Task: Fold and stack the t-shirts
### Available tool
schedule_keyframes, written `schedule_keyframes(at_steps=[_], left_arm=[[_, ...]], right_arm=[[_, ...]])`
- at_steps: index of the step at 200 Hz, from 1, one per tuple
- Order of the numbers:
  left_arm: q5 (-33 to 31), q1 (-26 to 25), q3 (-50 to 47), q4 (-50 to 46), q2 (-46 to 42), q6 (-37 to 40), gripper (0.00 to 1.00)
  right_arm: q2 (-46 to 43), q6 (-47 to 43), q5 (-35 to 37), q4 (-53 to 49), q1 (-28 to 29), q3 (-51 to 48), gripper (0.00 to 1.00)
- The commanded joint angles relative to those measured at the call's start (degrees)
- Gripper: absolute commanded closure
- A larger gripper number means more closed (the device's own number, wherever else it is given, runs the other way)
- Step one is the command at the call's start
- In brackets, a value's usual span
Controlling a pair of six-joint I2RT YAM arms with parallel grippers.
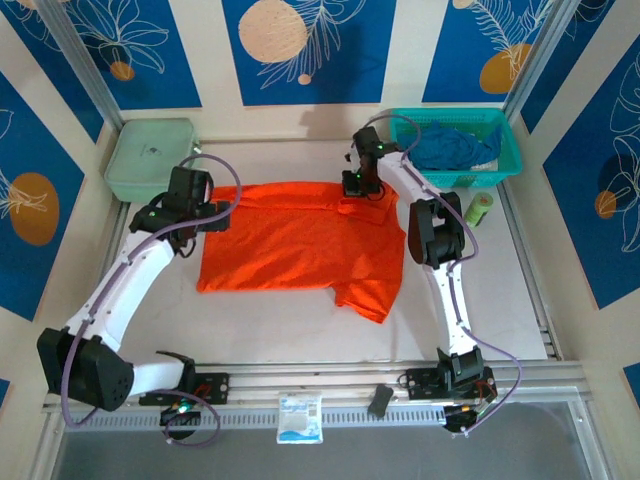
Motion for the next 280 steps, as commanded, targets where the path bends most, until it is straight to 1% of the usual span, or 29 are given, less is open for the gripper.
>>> schedule_keyframes(at_steps=[1,18,48,90,108,122,140,152,166,192,207,228,249,280], left_arm=[[-0.23,-0.45,-0.53,-1.65,-1.43,-1.44,0.09],[-0.57,-0.48,-0.49,-1.92,-1.45,-1.40,0.09],[-1.69,-0.44,-0.35,-2.11,-1.45,-1.16,0.09],[-3.21,-0.44,-0.04,-2.86,-0.41,-1.78,0.09],[-4.95,-0.41,0.59,-5.29,0.73,-3.83,0.09],[-6.58,0.13,1.81,-9.12,2.21,-6.31,0.09],[-6.64,1.57,3.05,-14.79,4.39,-9.97,0.13],[-5.39,2.83,2.46,-17.08,4.96,-11.96,0.15],[-1.64,4.44,0.17,-17.69,4.35,-13.80,0.18],[7.60,8.16,-6.26,-15.24,1.94,-16.37,0.20],[12.14,10.40,-9.84,-13.73,1.05,-18.04,0.26],[16.59,12.79,-13.50,-12.02,0.95,-20.47,0.32],[18.21,14.20,-15.97,-11.47,1.74,-22.68,0.39],[19.11,15.42,-20.09,-8.88,2.65,-25.39,0.40]], right_arm=[[-5.35,2.98,-1.40,0.52,1.62,-6.02,1.00],[-8.37,5.80,-0.41,1.62,2.41,-10.25,1.00],[-12.37,13.82,1.33,2.67,3.79,-15.67,1.00],[-15.48,24.60,2.06,7.14,6.42,-21.57,1.00],[-17.17,26.47,2.46,8.34,6.91,-22.76,1.00],[-19.43,26.50,2.45,8.68,6.93,-23.36,1.00],[-23.66,24.68,3.43,8.07,6.83,-24.28,1.00],[-27.90,22.52,4.46,8.13,6.92,-25.91,1.00],[-32.66,20.36,5.60,8.45,6.92,-28.48,1.00],[-41.94,16.03,7.98,8.94,6.54,-34.46,1.00],[-46.24,14.17,8.04,8.77,5.90,-37.44,1.00],[-51.31,12.36,7.73,8.51,4.88,-41.42,1.00],[-54.59,11.61,7.17,8.78,3.97,-44.64,1.00],[-57.52,11.51,5.92,9.93,2.58,-48.51,1.00]])
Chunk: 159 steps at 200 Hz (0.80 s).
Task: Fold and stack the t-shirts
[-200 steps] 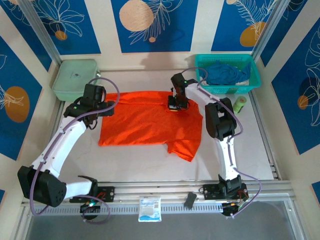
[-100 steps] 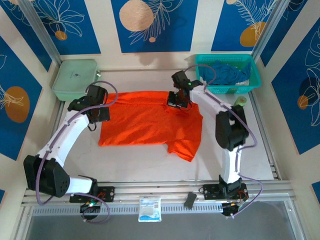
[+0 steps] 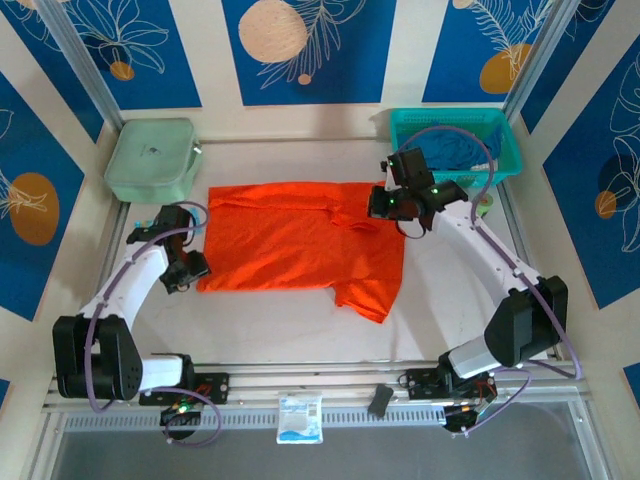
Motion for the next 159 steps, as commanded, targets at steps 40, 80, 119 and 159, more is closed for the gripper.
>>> schedule_keyframes(at_steps=[40,80,119,159], left_arm=[[4.38,1.89,-4.95,6.62,4.97,-5.61,0.45],[2.39,1.88,-5.41,8.61,7.08,-6.38,0.48],[3.10,1.88,-6.76,10.75,9.85,-6.21,0.50],[4.03,1.87,-7.96,15.54,14.38,-5.90,0.57]], right_arm=[[-4.11,-1.32,-3.34,1.15,-2.69,-4.61,1.00],[-5.35,-1.33,-3.61,1.58,-3.36,-6.28,1.00],[-5.17,-1.01,-4.30,1.85,-3.98,-6.47,1.00],[-4.04,-0.87,-4.75,1.85,-4.02,-5.96,1.00]])
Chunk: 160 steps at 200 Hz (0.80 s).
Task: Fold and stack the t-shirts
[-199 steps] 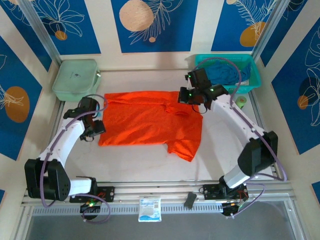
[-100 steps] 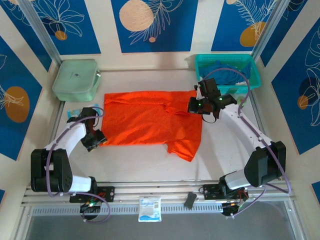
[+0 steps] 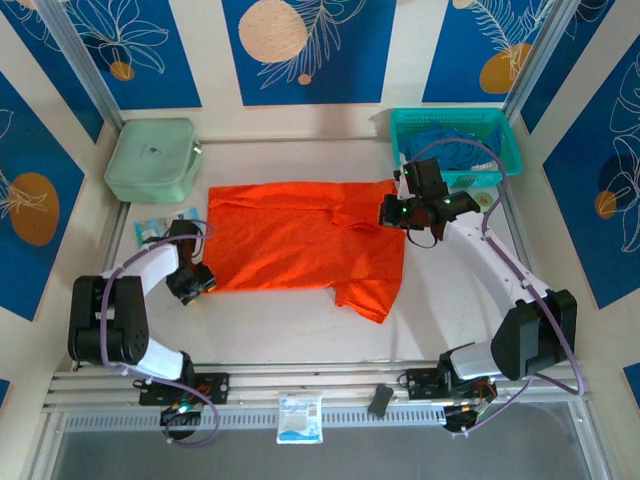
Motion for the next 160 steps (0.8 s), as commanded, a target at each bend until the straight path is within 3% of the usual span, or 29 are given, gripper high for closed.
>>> schedule_keyframes(at_steps=[1,33,81,105,122,160], left_arm=[[1.25,0.61,-0.94,3.72,2.91,0.02,0.57],[3.22,0.53,0.59,8.66,8.67,1.98,0.65],[3.85,0.30,6.96,8.78,14.53,4.84,0.81],[4.10,0.19,7.93,9.38,15.40,5.27,1.00],[5.06,0.14,7.86,9.85,15.08,5.56,1.00],[6.62,-0.47,6.50,10.81,12.07,6.20,1.00]], right_arm=[[0.14,-0.22,-1.69,0.23,-0.24,-0.16,1.00],[1.15,-0.23,-2.13,0.37,-0.24,-0.12,1.00],[0.41,-2.05,-3.09,-0.01,-0.24,0.63,1.00],[-2.60,-4.97,-3.19,0.71,-0.14,0.59,1.00],[-6.36,-7.92,-3.25,1.64,0.09,0.29,0.99],[-17.26,-12.61,-1.63,3.09,0.38,-0.46,0.78]])
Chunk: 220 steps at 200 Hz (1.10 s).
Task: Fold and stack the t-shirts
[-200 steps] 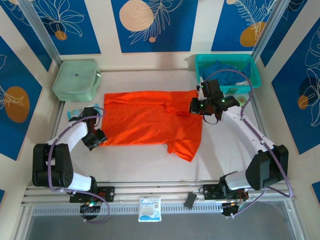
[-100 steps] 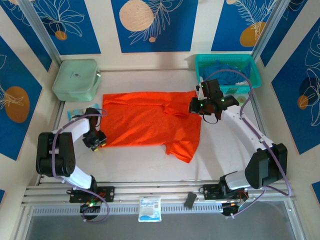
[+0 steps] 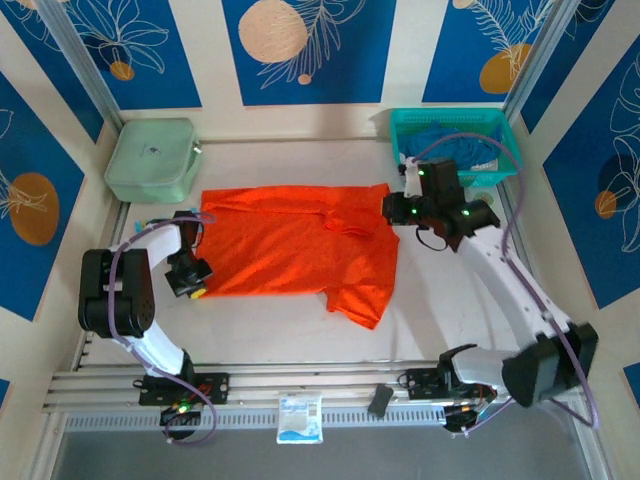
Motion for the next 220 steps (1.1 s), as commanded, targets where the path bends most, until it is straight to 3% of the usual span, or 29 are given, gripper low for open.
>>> schedule_keyframes(at_steps=[1,23,49,69,91,138,178,220], left_arm=[[7.10,-0.89,-2.73,20.08,2.28,1.50,1.00],[6.30,-1.07,-2.73,19.26,0.17,2.20,1.00],[4.85,-1.22,-2.96,18.26,-2.35,2.86,1.00],[3.80,-1.33,-3.29,17.63,-4.31,2.96,1.00],[1.39,-1.77,-3.63,16.05,-6.66,2.79,1.00],[0.28,-1.93,-6.12,16.01,-10.85,1.90,1.00],[0.31,-1.95,-6.66,15.53,-12.25,2.17,1.00],[0.48,-1.95,-7.20,15.24,-14.06,2.40,1.00]], right_arm=[[-7.02,-4.94,0.18,1.69,0.36,-0.35,0.77],[-11.73,-10.86,-3.57,0.06,0.37,0.03,0.59],[-15.82,-25.77,-13.91,-0.31,1.20,-4.48,0.61],[-18.46,-32.91,-8.90,0.60,5.99,-7.65,0.47],[-17.97,-45.24,-7.87,-7.50,9.48,-6.84,0.37],[-14.31,-67.91,-2.58,-19.62,19.35,-13.29,0.38],[-7.76,-73.59,1.77,-18.63,27.02,-22.10,0.43],[-0.52,-71.99,5.08,-12.74,31.90,-26.42,0.48]])
